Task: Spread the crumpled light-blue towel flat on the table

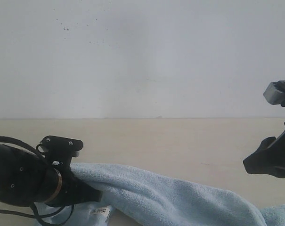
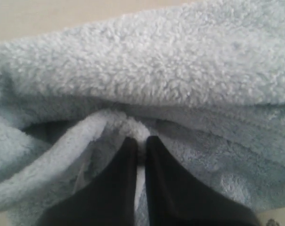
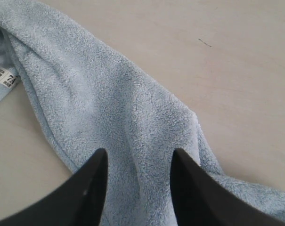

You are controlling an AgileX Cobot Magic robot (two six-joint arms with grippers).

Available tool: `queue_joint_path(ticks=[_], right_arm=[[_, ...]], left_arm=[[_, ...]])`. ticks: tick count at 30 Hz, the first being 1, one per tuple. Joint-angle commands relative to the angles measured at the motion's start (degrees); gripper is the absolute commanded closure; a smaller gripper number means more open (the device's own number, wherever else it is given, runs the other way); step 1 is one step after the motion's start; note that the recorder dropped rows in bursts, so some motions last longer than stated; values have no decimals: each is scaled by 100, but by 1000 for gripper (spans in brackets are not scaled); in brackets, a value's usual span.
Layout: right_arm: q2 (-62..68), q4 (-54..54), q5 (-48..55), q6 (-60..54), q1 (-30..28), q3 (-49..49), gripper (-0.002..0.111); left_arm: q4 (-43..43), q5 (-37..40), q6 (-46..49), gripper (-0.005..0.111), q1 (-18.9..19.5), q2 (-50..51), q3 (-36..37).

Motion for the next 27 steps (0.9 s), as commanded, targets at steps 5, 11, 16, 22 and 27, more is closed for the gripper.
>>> queue_joint_path(ticks=[5, 11, 16, 22, 27], right_arm=[[5, 79, 6, -25, -9, 13, 66], [5, 169, 19, -71, -9, 13, 66], [5, 180, 29, -71, -9, 13, 66], [5, 234, 50, -93, -9, 13, 66], [5, 249, 72, -122, -9, 13, 66]], left_arm=[[-42, 407, -70, 103, -10, -1526, 1307], [-281, 832, -70, 103, 1, -2654, 2244], [-399, 1081, -70, 103, 1, -2932, 2737], [-268, 1130, -70, 101, 1, -2936, 2905], [-142, 1181, -94, 65, 1, -2936, 2833]])
